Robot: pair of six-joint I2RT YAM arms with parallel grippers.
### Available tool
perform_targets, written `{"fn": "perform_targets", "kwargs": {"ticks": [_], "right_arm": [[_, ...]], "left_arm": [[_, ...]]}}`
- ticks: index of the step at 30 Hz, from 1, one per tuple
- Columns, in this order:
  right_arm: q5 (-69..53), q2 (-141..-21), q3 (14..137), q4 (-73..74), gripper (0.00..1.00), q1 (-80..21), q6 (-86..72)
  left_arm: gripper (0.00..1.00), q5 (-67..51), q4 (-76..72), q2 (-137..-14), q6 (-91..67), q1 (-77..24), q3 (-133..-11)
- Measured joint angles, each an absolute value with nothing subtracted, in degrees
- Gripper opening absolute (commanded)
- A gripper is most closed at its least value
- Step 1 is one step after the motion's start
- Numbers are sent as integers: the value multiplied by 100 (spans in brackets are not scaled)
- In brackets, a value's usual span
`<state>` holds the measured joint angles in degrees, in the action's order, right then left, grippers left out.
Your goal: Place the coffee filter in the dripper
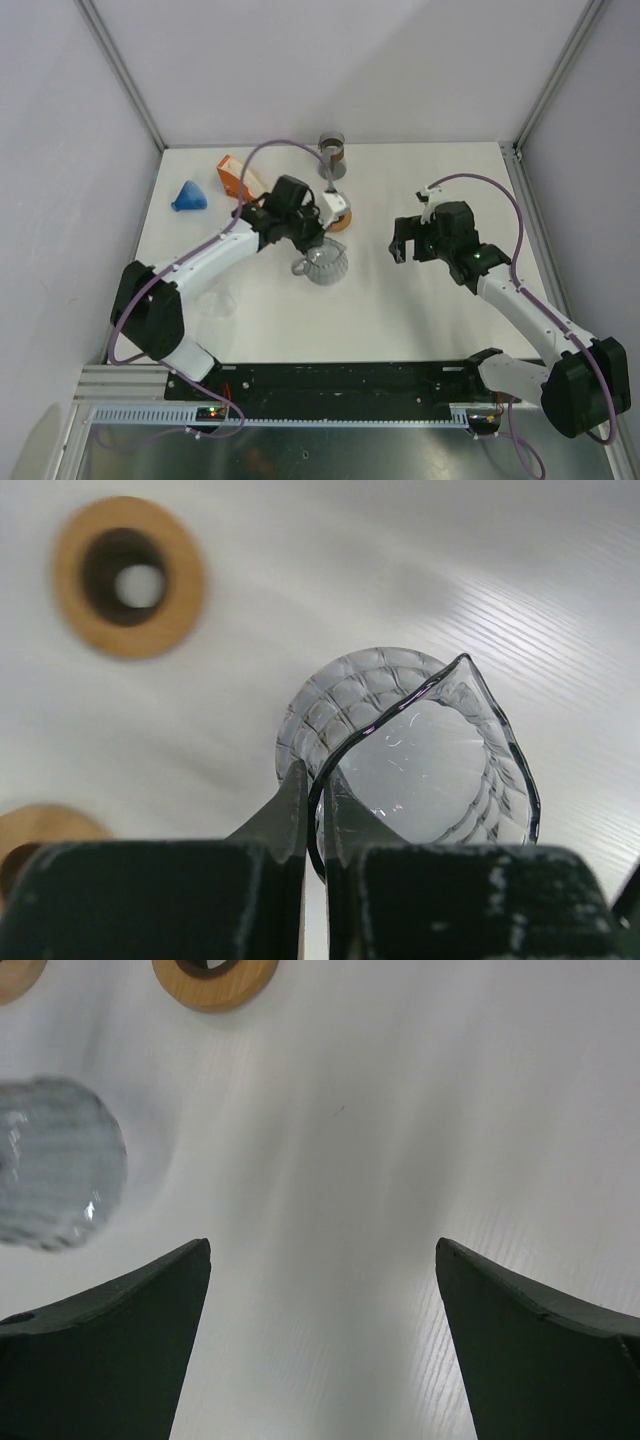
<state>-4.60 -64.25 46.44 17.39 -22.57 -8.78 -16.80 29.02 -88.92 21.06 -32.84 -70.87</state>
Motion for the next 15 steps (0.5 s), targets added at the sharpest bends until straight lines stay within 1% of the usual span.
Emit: {"fn": "perform_targets", "kwargs": {"ticks": [4,10,15], "right_arm": [[-456,-6392,4644,1881,99,-2237,-878],[-416,-6292,4644,2051,99,-2185,-851],[-386,-6154,4644,2222,99,-2119,-797]], "left_arm": [[0,-1872,3009,-9002,2202,-3704,-6818],[0,-1892,2963,-9382,2259,-3785,-6812],[0,-1911,2515,-9487,2318,-3798,-6602]]}}
